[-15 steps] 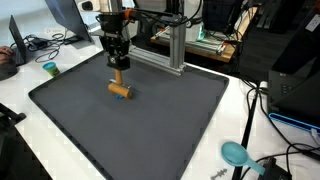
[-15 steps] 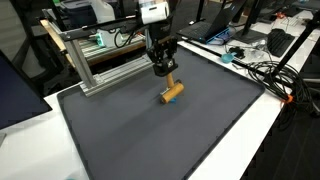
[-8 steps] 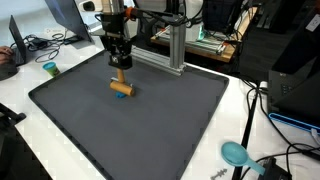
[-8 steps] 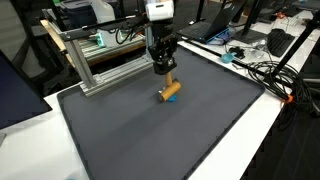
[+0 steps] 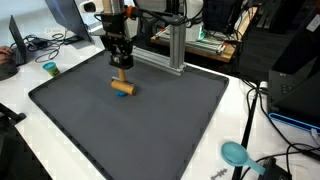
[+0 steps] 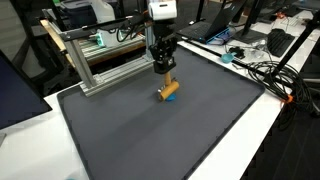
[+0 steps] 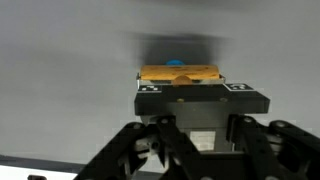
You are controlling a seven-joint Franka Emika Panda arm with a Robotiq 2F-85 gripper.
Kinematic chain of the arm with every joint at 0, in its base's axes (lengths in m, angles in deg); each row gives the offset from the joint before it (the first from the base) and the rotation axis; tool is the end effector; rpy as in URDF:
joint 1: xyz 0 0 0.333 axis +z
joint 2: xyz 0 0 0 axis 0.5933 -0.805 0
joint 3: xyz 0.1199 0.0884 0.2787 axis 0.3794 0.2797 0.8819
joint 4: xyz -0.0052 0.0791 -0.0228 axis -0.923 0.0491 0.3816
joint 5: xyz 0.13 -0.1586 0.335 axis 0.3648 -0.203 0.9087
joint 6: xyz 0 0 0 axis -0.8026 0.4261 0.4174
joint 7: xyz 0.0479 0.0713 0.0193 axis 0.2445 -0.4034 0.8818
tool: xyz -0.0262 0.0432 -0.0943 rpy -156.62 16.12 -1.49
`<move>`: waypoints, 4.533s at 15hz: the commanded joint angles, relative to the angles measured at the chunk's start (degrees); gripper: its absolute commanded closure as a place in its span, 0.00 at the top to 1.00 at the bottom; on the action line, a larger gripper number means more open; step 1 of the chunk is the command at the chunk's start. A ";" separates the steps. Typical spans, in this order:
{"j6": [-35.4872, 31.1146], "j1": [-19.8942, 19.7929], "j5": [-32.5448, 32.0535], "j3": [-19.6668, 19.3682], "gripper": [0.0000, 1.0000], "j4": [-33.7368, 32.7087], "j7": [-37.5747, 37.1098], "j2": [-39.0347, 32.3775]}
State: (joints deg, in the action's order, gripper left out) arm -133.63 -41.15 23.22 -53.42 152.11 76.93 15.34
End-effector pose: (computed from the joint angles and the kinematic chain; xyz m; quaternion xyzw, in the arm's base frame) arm 0.5771 -0.0418 0.3092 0.9931 0.0757 0.0887 0.0106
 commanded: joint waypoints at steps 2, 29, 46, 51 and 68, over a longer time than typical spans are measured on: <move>4.25 0.54 -1.69 -1.00 0.22 -0.69 -0.81 -2.44; -7.18 0.66 3.65 -1.17 0.22 5.70 -5.09 1.73; -5.76 0.92 4.29 -0.69 0.22 -2.27 -6.66 -6.19; -9.01 -0.50 6.05 -0.15 0.22 -0.79 -4.74 -1.19; -5.82 -0.01 4.19 -0.52 0.22 0.38 -4.45 -2.82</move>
State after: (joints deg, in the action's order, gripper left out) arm -142.72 -41.19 28.06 -53.93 153.02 72.09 13.42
